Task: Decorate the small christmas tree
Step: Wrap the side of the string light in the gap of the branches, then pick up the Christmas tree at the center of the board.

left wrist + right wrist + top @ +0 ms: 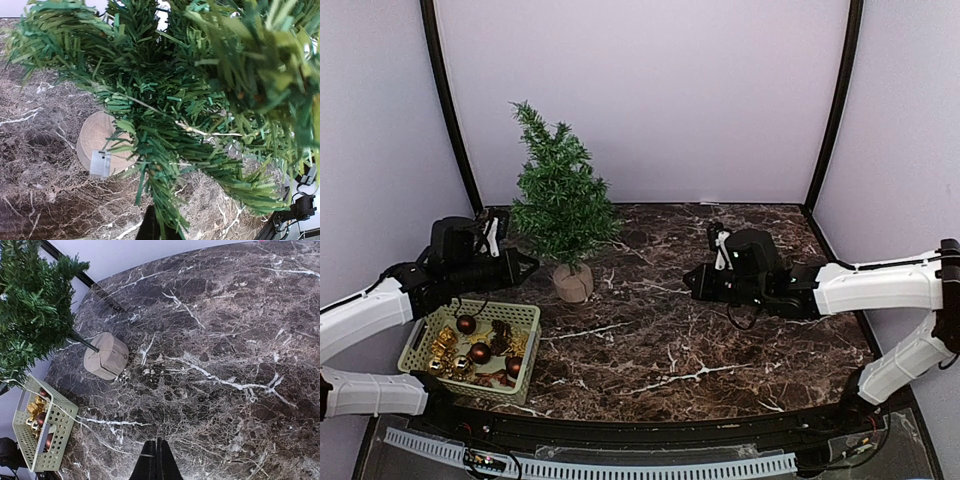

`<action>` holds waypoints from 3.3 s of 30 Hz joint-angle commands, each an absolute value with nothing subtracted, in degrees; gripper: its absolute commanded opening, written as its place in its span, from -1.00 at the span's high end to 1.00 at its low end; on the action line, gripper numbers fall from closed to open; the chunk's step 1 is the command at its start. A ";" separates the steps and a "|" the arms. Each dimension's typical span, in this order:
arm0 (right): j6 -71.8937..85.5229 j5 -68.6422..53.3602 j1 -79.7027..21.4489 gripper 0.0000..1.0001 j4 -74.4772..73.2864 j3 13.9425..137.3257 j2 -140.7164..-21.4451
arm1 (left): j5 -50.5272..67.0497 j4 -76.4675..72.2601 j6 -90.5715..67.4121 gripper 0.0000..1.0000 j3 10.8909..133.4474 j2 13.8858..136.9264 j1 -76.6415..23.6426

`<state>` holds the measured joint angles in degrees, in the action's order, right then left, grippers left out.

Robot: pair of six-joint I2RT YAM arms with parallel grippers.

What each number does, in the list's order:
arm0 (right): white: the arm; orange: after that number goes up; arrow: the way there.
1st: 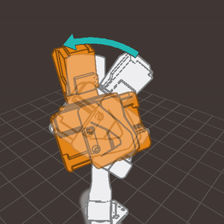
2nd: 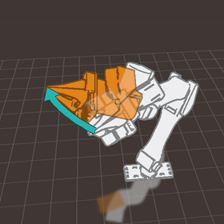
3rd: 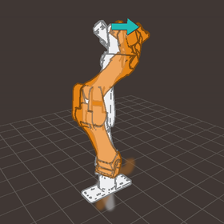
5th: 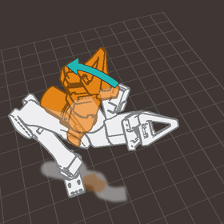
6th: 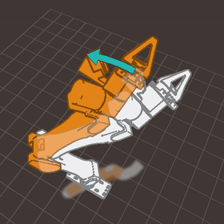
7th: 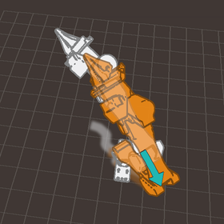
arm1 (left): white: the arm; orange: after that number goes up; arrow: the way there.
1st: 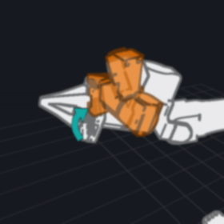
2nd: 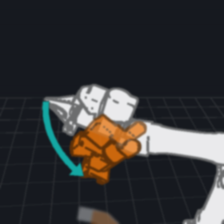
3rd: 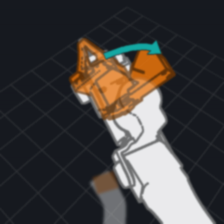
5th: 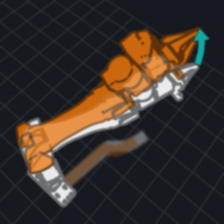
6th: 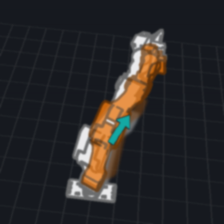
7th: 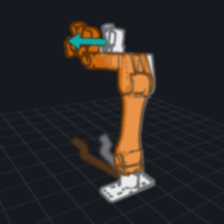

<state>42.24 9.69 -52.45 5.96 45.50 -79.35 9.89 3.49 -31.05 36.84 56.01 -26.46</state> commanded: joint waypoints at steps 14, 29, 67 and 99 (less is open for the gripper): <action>38.52 13.06 -50.73 1.00 5.54 52.45 -84.06 | 16.20 3.18 -24.79 0.81 39.25 56.83 -19.96; 27.00 16.61 -49.24 1.00 -1.95 67.71 -82.75 | 22.07 8.40 -24.37 -0.20 41.43 48.86 -19.95; 30.57 4.13 -40.44 1.00 5.07 71.45 -104.45 | 20.17 -1.32 -29.84 1.00 36.19 56.25 -19.61; 32.85 -0.18 -46.66 1.00 8.23 64.92 -95.41 | 17.97 22.60 -10.25 -0.41 69.30 55.45 -11.59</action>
